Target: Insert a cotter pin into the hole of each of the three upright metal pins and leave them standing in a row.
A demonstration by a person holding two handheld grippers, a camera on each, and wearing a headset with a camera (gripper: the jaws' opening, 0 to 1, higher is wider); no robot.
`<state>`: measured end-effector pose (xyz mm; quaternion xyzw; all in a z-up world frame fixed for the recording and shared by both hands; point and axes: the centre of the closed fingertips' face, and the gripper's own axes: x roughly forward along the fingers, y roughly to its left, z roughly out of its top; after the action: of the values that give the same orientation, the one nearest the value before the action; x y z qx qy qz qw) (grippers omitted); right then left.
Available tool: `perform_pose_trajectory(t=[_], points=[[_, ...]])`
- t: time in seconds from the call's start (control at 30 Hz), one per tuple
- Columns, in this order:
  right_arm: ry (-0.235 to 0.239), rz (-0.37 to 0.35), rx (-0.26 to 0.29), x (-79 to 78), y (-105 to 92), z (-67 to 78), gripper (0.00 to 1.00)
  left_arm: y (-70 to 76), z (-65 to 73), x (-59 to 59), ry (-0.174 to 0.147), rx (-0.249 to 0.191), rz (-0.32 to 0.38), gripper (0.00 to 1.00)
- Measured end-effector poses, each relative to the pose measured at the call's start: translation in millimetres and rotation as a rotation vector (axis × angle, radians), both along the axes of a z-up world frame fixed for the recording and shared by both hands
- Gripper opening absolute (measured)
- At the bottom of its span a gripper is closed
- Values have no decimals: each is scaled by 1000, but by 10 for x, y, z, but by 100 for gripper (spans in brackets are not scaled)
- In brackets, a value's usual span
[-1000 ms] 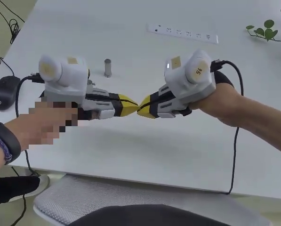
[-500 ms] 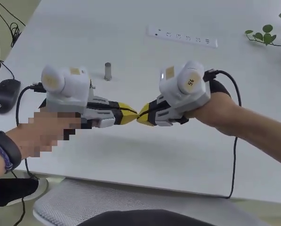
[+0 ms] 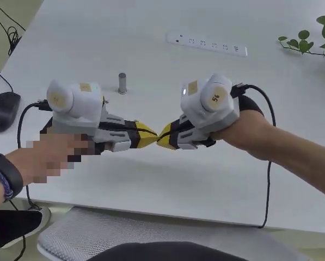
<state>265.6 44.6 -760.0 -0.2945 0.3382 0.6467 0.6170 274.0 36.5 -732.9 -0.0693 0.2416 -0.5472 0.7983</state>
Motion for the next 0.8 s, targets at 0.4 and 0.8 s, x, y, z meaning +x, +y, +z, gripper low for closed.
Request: perform_pose_trajectory(t=[0.4,0.8], points=[[-22,-86,-110,96,-138,-164,1,202,-160,-7,0,42,56,5],[3,-187,-149,133,-183,-287,1,506,-313,92,9,67,172,7]])
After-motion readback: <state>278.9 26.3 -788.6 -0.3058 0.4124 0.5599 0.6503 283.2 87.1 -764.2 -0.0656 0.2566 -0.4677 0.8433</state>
